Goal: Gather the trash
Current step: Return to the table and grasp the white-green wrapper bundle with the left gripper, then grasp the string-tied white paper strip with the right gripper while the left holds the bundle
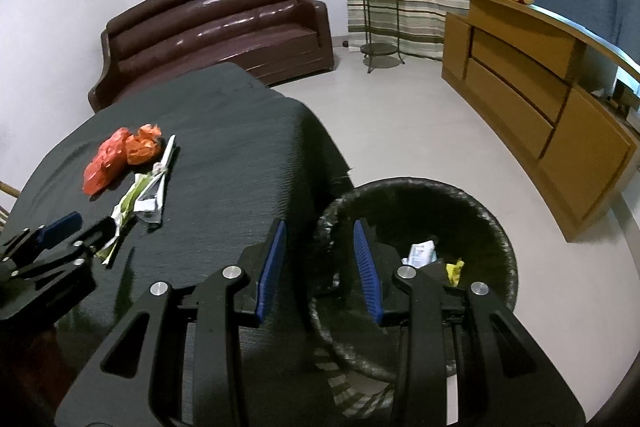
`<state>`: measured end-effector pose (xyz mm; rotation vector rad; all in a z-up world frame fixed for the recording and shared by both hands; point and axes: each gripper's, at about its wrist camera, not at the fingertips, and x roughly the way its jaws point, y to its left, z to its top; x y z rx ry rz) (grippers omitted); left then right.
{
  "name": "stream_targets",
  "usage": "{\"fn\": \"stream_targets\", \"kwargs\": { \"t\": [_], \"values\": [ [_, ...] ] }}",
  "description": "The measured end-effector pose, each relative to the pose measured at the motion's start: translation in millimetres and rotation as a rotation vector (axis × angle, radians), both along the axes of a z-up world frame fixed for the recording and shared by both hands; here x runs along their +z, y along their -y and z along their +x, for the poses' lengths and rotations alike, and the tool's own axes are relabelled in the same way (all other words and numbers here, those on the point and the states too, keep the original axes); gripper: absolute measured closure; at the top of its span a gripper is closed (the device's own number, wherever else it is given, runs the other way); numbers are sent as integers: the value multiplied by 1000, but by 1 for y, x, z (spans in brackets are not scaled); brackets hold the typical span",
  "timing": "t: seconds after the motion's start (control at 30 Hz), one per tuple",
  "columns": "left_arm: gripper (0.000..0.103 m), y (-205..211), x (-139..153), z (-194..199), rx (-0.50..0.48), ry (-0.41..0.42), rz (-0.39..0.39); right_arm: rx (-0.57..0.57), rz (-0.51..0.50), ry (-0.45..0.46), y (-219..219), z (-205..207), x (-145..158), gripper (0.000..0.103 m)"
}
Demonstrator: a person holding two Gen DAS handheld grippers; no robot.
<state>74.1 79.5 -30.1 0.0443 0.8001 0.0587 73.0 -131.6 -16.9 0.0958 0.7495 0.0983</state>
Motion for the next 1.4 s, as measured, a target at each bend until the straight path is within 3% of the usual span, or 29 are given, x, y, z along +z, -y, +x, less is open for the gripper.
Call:
{"fn": "stream_targets", "kwargs": {
  "t": [0.27,0.5,0.63,0.87,1.4],
  "values": [
    [47,-6,-13,16,-36,-122,-62,21,1,-11,-13,7,0,68],
    [82,-13,-11,14,-38,-102,-43,45,1,-14,-25,11,1,68],
    [83,-22,-9,13,-38,-93,-77,63,-1,-13,-35,15,3,68],
    [83,-41,2,4,-7,-44,-69,111,-4,-2,-62,23,10,68],
    [83,-112,11,3,162,3,-36,225,-19,-37,-129,49,9,67]
  ]
}}
